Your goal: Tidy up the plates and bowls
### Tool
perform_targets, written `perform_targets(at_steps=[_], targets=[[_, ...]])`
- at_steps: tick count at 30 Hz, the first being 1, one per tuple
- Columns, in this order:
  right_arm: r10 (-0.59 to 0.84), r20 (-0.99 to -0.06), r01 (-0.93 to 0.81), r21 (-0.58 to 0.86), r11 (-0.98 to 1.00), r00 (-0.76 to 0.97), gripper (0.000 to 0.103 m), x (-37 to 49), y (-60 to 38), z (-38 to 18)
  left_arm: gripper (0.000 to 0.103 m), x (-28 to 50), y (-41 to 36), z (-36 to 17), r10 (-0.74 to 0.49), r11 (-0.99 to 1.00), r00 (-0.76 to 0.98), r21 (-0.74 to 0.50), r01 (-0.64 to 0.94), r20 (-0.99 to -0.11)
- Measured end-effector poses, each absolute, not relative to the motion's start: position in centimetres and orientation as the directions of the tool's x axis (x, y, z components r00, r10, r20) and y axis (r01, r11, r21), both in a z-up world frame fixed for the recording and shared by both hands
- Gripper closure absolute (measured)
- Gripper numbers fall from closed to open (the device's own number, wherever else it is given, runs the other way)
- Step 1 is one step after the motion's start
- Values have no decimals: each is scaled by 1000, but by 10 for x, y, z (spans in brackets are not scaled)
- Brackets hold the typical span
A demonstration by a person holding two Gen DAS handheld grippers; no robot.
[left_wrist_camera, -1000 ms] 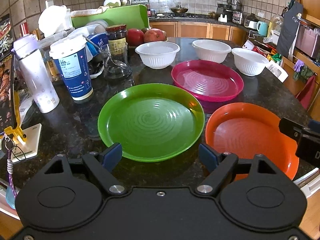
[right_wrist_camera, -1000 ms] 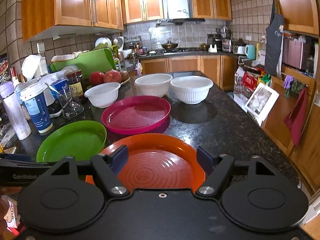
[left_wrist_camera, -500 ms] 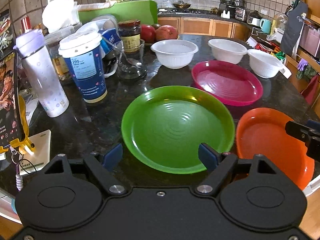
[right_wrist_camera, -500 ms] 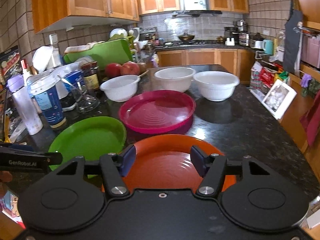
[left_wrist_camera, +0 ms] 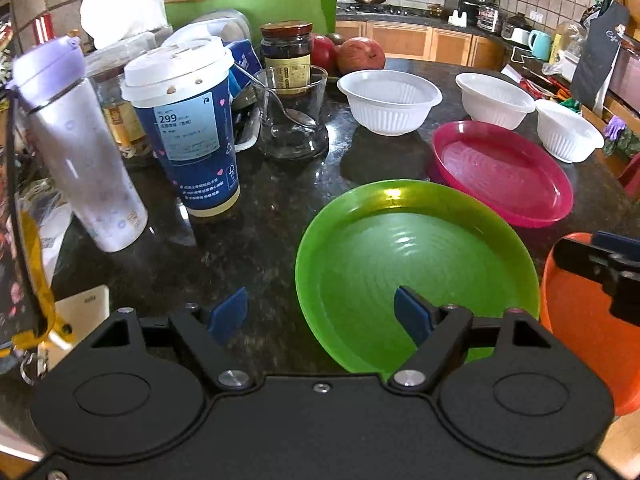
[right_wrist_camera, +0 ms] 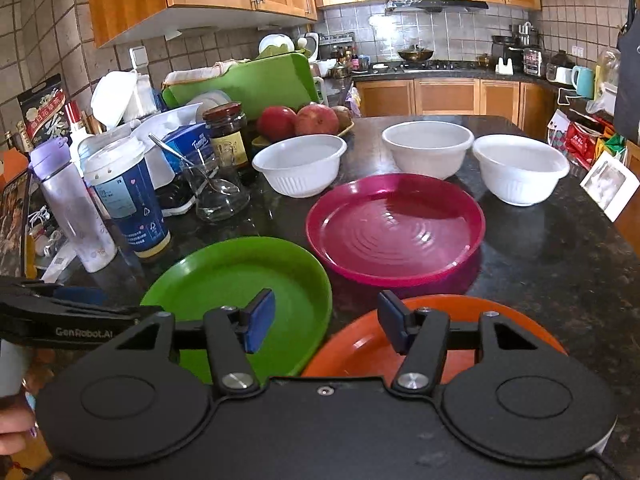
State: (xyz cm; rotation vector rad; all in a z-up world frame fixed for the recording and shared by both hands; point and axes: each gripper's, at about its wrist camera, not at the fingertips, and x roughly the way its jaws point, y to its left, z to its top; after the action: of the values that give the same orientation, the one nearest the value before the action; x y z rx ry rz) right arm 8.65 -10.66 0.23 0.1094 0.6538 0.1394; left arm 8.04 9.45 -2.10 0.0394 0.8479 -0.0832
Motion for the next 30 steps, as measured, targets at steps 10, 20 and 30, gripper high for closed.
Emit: perform_targets(at_steps=[10,20,30], targets=[[122,-654,-68,107,992,747,61,115,-86,-11,40,104,108,-31,-124,985,614,-20,173,-779],[129,-695,-73,109,991,708,68,141,-97,-20,51,115,108,-35,-109,989,581,-32,141,-807],[205,-736,-104,182,978,645,81,162,-108,-31,60,121,101,-33,-70,996,559,-24,89,-826]])
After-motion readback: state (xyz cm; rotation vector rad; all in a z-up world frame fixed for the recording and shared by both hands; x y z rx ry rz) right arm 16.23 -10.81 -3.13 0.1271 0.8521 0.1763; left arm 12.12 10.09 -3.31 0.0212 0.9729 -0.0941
